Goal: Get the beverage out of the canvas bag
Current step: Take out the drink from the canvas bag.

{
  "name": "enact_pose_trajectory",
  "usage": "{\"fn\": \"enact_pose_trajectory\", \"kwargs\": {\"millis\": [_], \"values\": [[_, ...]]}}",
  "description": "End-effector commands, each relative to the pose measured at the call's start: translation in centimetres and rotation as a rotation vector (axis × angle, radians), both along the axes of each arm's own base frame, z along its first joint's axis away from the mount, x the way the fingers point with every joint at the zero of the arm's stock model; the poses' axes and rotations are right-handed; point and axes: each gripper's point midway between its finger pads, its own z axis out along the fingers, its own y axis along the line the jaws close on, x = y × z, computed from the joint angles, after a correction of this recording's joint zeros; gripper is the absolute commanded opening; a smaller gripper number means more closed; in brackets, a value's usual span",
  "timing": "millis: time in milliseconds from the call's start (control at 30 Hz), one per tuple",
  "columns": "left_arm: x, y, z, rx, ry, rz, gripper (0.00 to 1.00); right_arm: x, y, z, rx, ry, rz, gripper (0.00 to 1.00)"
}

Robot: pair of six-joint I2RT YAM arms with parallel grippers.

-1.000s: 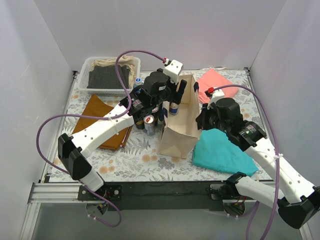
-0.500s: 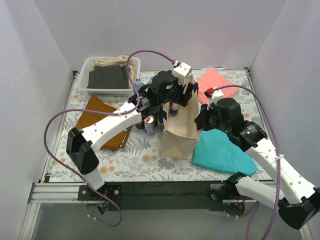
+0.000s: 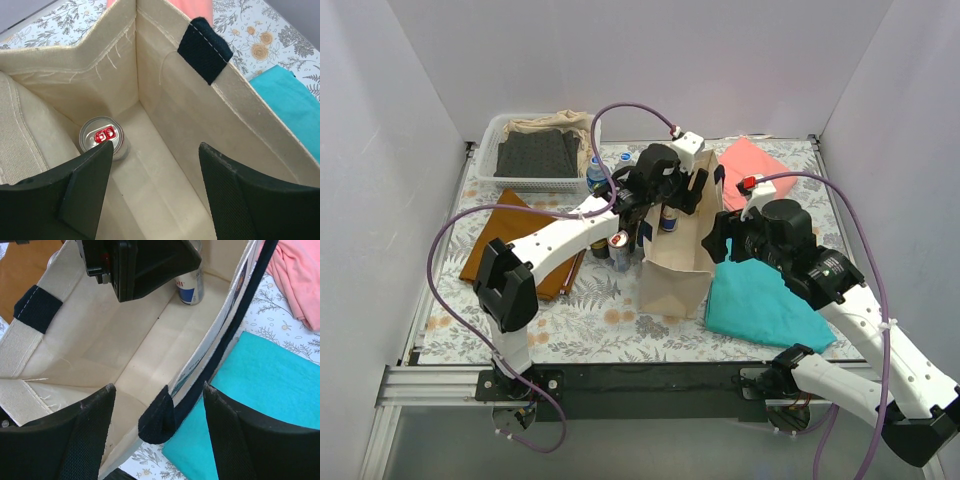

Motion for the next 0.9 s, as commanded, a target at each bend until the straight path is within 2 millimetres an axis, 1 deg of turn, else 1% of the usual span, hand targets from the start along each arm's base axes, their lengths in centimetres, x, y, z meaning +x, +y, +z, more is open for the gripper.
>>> {"fn": "enact_pose_trajectory", "kwargs": {"millis": [0, 33, 67, 100, 167, 200, 300, 367, 433, 467, 533, 567, 600, 633, 667, 700, 733, 800, 867], "values": [[0.7, -0.8, 1.9, -0.031, -0.023, -0.018, 0.68, 0.7, -0.5, 1.9, 0.018, -0.066, -0.034, 0.77], [0.8, -1.1, 2.2, -0.037, -0.026, -0.024, 0.68, 0.6, -0.5, 1.9, 0.017, -0.066, -0.035, 0.77], [0.9, -1.3, 1.9, -0.034, -0.018, -0.031, 0.68, 0.7, -0.6, 1.9, 0.015, -0.068, -0.04, 0.77], [0.9, -1.6, 1.2, -0.023, -0.003, -0.042, 0.66, 0.7, -0.7, 1.9, 0.013, -0.069, -0.043, 0.77], [1.0, -1.9, 1.5, -0.03, -0.002, -0.047, 0.65, 0.7, -0.8, 1.9, 0.01, -0.069, -0.047, 0.77], [0.3, -2.5, 1.7, -0.046, 0.008, -0.095, 0.65, 0.7, -0.8, 1.8, 0.008, -0.068, -0.048, 0.77], [-0.1, -3.1, 1.9, -0.051, 0.013, -0.141, 0.65, 0.7, -1.1, 1.6, 0.002, -0.067, -0.058, 0.77], [0.0, -3.1, 1.2, -0.037, 0.031, -0.139, 0.65, 0.7, -1.1, 1.5, 0.001, -0.066, -0.058, 0.78], [0.4, -2.8, 1.0, -0.033, 0.044, -0.126, 0.65, 0.7, -1.1, 1.6, 0.0, -0.066, -0.059, 0.78], [0.6, -2.7, 0.1, -0.017, 0.065, -0.118, 0.65, 0.7, -1.2, 1.6, -0.002, -0.068, -0.061, 0.78], [1.6, -2.1, -0.3, -0.006, 0.075, -0.076, 0.64, 0.7, -1.2, 1.6, -0.004, -0.069, -0.062, 0.78], [2.0, -1.7, -1.4, 0.012, 0.102, -0.044, 0.64, 0.7, -1.2, 1.6, -0.002, -0.07, -0.064, 0.78], [2.6, -1.3, -1.8, 0.022, 0.107, -0.021, 0.64, 0.7, -1.2, 1.6, -0.004, -0.069, -0.063, 0.78], [2.9, -1.1, -1.7, 0.027, 0.104, -0.005, 0.63, 0.7, -1.2, 1.5, -0.004, -0.067, -0.064, 0.78], [3.7, -0.5, -2.7, 0.064, 0.105, 0.043, 0.63, 0.7, -1.2, 1.5, -0.003, -0.067, -0.062, 0.78], [4.1, -0.2, -3.1, 0.078, 0.104, 0.061, 0.63, 0.7, -1.3, 1.4, -0.007, -0.067, -0.064, 0.78], [4.4, 0.0, -2.9, 0.085, 0.095, 0.079, 0.63, 0.7, -1.3, 1.4, -0.005, -0.067, -0.065, 0.78], [5.1, 0.4, -4.0, 0.125, 0.088, 0.109, 0.63, 0.7, -1.3, 1.3, -0.006, -0.065, -0.065, 0.78], [5.6, 0.7, -3.9, 0.144, 0.071, 0.126, 0.63, 0.7, -1.4, 1.2, -0.009, -0.064, -0.069, 0.78]]}}
